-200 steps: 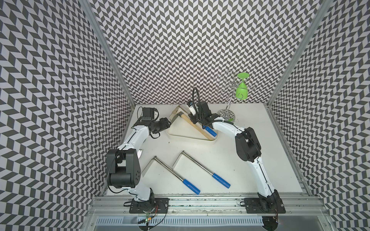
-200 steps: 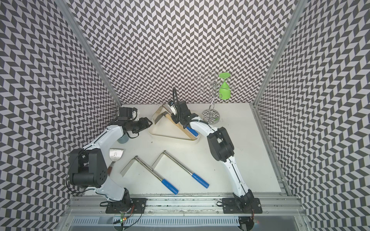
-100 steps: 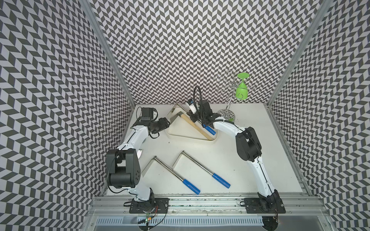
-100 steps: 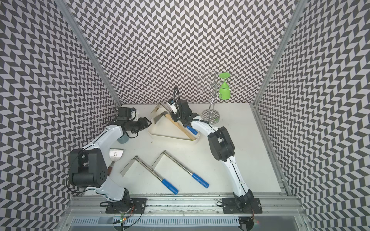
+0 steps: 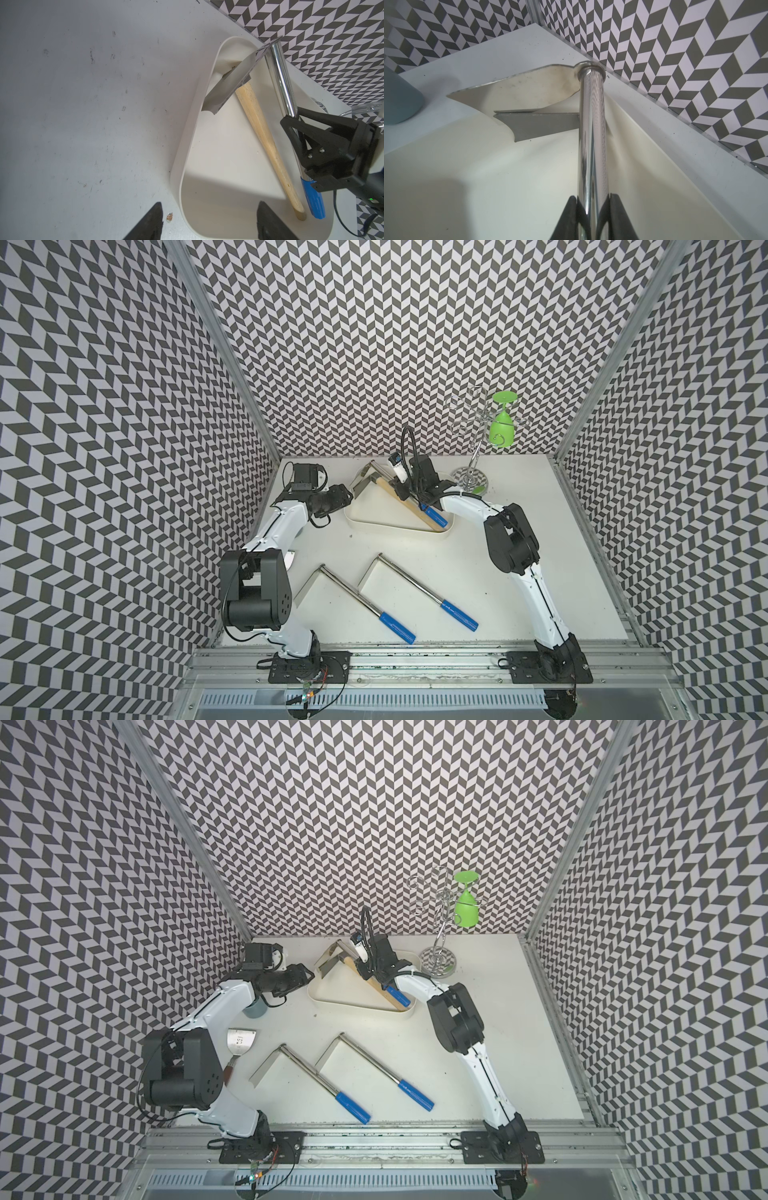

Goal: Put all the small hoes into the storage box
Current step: Place the hoe in the storage box.

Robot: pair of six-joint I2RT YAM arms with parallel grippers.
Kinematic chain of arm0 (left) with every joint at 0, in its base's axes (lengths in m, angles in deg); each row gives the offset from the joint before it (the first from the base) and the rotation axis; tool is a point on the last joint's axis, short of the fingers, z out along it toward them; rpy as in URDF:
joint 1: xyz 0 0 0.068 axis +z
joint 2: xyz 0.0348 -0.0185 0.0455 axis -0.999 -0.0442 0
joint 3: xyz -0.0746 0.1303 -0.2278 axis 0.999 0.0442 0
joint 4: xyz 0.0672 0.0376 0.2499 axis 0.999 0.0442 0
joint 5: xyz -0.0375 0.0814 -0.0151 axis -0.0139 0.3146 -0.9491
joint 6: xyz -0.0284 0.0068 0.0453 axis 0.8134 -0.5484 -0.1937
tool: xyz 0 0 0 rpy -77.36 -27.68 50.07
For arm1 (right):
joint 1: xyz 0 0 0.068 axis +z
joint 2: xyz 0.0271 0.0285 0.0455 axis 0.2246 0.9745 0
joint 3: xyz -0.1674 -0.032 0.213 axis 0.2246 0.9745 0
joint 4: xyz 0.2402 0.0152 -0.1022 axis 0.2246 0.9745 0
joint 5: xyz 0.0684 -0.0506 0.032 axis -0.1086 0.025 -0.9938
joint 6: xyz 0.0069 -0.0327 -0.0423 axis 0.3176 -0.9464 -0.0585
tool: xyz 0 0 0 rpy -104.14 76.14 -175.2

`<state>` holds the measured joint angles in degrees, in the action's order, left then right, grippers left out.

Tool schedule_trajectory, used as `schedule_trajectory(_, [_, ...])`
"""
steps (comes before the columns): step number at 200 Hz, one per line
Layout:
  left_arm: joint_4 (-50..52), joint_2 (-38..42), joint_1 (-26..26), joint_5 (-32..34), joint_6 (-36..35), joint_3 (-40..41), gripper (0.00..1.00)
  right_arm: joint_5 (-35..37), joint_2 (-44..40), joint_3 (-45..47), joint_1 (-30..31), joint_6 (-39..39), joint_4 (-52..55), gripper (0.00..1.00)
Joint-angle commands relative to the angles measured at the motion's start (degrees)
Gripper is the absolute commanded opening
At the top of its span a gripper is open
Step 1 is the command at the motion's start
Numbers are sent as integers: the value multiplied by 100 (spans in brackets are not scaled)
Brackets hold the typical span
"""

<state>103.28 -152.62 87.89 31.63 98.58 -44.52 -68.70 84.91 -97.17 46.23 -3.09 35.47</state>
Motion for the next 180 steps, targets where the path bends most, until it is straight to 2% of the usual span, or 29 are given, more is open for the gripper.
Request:
schedule_trajectory(1, [-45,38,37,-5,15,-24,72,22,34,19,-18,-12,-499,0])
schedule_trajectory(33, [-33,39,39,-3,15,-33,72,94,131,64,-14,61,-495,0])
schedule_trajectory(69, [-36,41,37,-2,7,-33,72,143,167,97,-30,129,-466,20])
schedule_trajectory(156, [-58,53,41,-19,11,-24,72,244,123,63,-22,247,-438,50])
schedule_trajectory(170, [-62,62,36,-19,15,-16,72,261,107,39,-27,248,-421,50])
schedule_trajectory(180, [-62,78,38,-17,15,-7,72,291,98,12,-29,248,-401,40])
